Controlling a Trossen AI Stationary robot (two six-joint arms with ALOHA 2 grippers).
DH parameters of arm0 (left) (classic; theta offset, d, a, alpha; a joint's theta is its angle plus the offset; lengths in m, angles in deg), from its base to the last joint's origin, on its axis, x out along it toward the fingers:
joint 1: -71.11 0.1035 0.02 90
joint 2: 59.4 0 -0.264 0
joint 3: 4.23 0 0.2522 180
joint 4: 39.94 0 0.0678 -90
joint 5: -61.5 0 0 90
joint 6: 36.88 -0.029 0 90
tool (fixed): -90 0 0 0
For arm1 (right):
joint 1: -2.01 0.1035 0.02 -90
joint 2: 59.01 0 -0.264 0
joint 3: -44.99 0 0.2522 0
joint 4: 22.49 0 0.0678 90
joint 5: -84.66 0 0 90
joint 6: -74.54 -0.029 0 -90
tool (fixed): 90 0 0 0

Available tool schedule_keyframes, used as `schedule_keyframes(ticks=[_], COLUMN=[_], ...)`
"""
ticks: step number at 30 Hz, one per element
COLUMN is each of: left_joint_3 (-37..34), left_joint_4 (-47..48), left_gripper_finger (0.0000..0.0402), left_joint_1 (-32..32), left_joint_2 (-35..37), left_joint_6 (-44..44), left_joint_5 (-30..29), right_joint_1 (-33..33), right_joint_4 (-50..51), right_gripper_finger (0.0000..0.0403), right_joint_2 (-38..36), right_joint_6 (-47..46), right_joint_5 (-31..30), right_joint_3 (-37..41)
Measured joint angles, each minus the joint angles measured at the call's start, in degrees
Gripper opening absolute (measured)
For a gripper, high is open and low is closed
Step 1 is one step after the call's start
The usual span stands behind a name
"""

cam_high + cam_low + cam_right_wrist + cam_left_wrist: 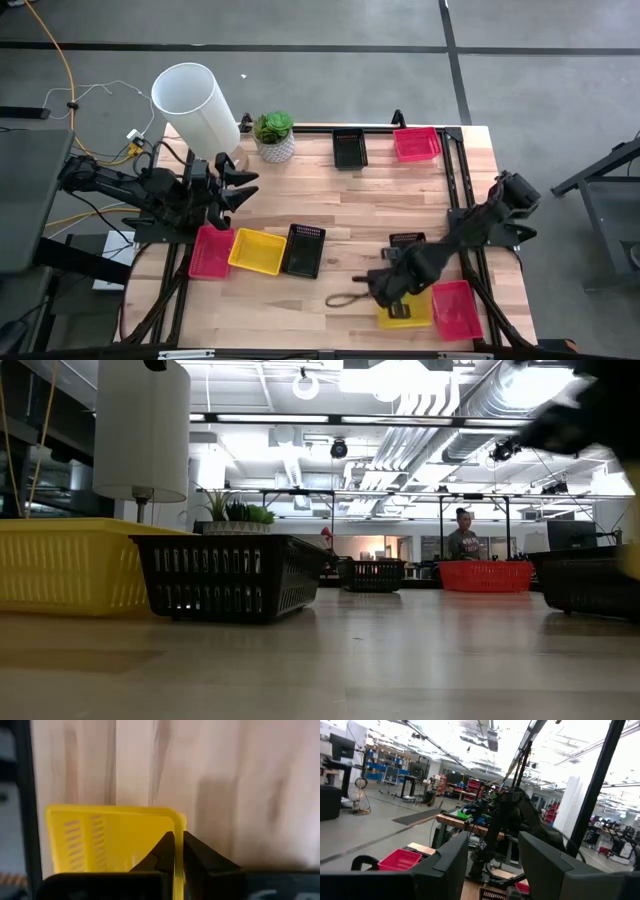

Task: Stack baskets by color
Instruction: Stack the bottom yellow bin on the top yellow bin

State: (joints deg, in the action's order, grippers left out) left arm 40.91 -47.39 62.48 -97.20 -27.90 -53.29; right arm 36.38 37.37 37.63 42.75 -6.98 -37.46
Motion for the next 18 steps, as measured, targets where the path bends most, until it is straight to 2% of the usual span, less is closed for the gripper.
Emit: schedule_keyframes(ticks=[7, 11, 14, 18], left_joint_3=[0.0, 0.0, 0.0, 0.0], left_joint_4=[-6.6, -8.9, -10.6, -14.8], left_gripper_finger=[0.0161, 0.0161, 0.0161, 0.0161], left_joint_1=[0.0, 0.0, 0.0, 0.0], left_joint_2=[0.2, 0.9, 1.6, 2.5], left_joint_6=[-1.1, -2.7, -2.1, -1.7], left_joint_5=[0.1, 1.2, 2.6, 5.4], right_joint_1=[-9.1, -14.9, -18.2, -21.8], right_joint_4=[-0.8, -4.7, -12.0, -25.8], right_gripper_finger=[0.0003, 0.0002, 0.0002, 0.0001], right_joint_2=[-4.6, -4.8, -4.4, -2.0], right_joint_6=[7.6, 12.1, 14.2, 15.7], right_joint_5=[-7.6, -8.2, -5.6, -6.8], right_joint_3=[-9.8, -14.6, -15.1, -14.9])
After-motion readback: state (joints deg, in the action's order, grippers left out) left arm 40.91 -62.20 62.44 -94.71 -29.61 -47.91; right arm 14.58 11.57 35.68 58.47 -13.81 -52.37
